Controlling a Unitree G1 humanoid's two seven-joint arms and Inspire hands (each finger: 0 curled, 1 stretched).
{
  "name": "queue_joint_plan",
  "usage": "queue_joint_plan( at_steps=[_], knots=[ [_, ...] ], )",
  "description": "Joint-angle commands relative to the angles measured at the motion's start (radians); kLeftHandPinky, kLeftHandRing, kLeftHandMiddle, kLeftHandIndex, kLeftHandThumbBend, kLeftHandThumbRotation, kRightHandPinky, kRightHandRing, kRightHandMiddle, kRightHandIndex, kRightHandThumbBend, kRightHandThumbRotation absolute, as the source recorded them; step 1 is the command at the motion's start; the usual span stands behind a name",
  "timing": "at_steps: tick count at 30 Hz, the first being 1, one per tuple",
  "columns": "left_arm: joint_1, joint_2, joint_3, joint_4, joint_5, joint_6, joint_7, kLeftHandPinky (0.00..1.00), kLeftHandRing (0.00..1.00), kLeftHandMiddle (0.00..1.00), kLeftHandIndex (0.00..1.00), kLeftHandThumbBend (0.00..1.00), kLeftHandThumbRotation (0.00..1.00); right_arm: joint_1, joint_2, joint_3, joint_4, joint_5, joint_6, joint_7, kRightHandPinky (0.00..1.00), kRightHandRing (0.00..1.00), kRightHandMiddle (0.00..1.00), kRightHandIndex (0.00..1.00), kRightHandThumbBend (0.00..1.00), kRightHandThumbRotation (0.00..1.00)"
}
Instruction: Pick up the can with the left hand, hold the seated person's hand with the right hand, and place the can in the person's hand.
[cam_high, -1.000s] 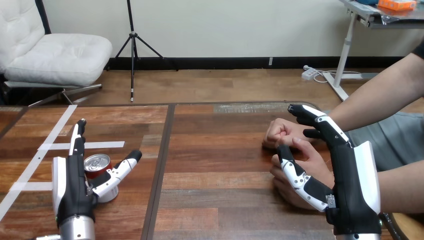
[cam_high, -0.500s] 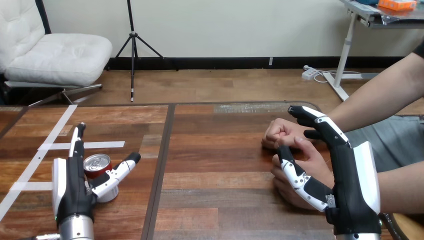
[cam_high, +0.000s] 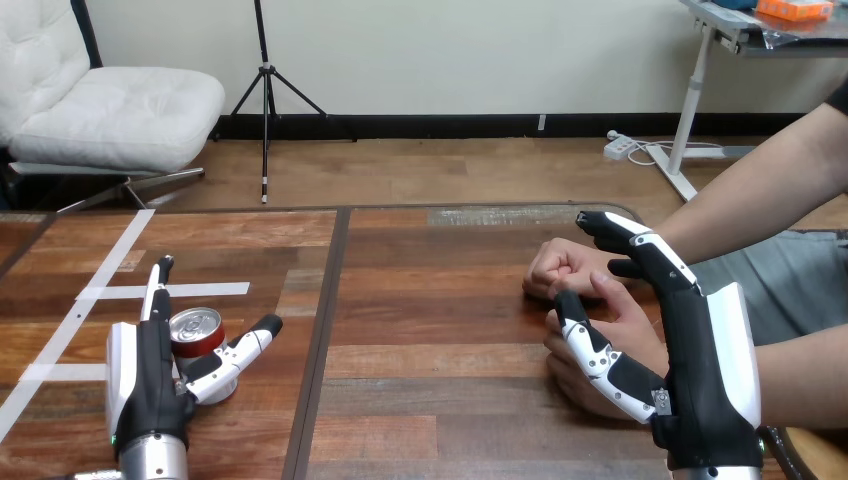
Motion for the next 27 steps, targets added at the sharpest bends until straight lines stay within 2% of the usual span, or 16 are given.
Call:
queue_joint_plan(
  at_steps=[1, 13, 27],
  knots=[
    [-0.082, 0.025, -0.026, 0.020, 0.028, 0.004, 0.036, 0.92, 0.94, 0.96, 0.96, 0.85, 0.30, -0.055, -0.001, -0.013, -0.051, 0.009, -0.002, 0.004, 0.72, 0.79, 0.79, 0.76, 0.33, 0.04],
    [-0.106, 0.026, -0.032, 0.068, 0.043, 0.003, 0.088, 0.88, 0.92, 0.94, 0.94, 0.83, 0.27, -0.057, -0.003, -0.015, -0.047, 0.010, -0.004, 0.005, 0.71, 0.78, 0.78, 0.76, 0.34, 0.04],
    [-0.135, 0.032, -0.039, 0.124, 0.047, 0.000, 0.128, 0.89, 0.92, 0.94, 0.94, 0.82, 0.23, -0.053, -0.001, -0.014, -0.053, 0.015, -0.002, 0.008, 0.72, 0.78, 0.79, 0.76, 0.34, 0.03]
  ],
)
